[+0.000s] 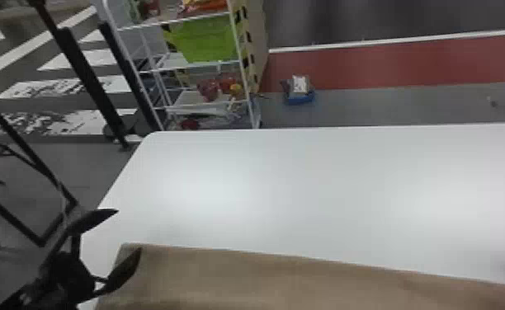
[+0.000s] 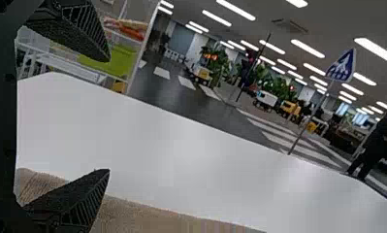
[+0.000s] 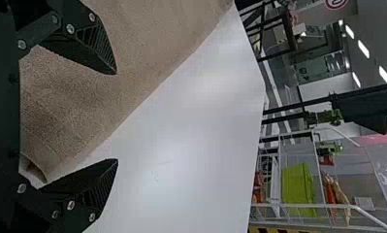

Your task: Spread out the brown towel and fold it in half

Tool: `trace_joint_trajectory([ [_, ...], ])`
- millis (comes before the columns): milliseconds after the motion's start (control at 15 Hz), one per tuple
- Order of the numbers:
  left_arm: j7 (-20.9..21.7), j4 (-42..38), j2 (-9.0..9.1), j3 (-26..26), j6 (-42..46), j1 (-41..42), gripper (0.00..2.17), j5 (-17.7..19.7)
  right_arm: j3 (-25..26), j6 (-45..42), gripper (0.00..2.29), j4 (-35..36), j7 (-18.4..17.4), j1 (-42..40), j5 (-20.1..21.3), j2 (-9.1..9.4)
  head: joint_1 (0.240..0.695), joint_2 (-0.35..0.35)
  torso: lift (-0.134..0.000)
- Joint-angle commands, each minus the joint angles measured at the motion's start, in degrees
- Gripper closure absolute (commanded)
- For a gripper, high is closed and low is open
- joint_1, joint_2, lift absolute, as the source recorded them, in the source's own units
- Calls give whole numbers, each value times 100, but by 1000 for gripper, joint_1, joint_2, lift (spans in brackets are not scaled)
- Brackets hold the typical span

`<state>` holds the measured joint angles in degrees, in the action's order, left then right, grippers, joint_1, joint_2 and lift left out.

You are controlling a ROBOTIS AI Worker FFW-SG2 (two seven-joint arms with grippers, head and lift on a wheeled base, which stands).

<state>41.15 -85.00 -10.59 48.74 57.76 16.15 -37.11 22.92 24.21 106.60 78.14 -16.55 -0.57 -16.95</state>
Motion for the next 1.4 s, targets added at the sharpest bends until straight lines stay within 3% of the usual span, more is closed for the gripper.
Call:
trace_joint_trajectory([
  [0, 60, 80, -163, -224, -850, -243, 83, -630, 143, 37, 282, 54, 19, -42, -101, -1, 695, 241, -134],
  [467, 245, 221, -391, -321, -1518, -533, 83, -982, 371, 54, 275, 89, 19, -103, -285, -10, 695, 263, -134],
  [1067, 201, 440, -409, -453, -1659, -911, 87, -1131, 389, -16, 275, 80, 19, -103, -277, -10, 695, 256, -134],
  [1200, 236, 361, -365, -339, -1641, -894, 87, -1017, 283, -34, 275, 45, 19, -103, -233, -1, 695, 257, -134],
  [1333, 289, 89, -286, -101, -1606, -709, 83, -604, 169, -34, 275, 18, 19, -138, -180, -10, 695, 265, -134],
])
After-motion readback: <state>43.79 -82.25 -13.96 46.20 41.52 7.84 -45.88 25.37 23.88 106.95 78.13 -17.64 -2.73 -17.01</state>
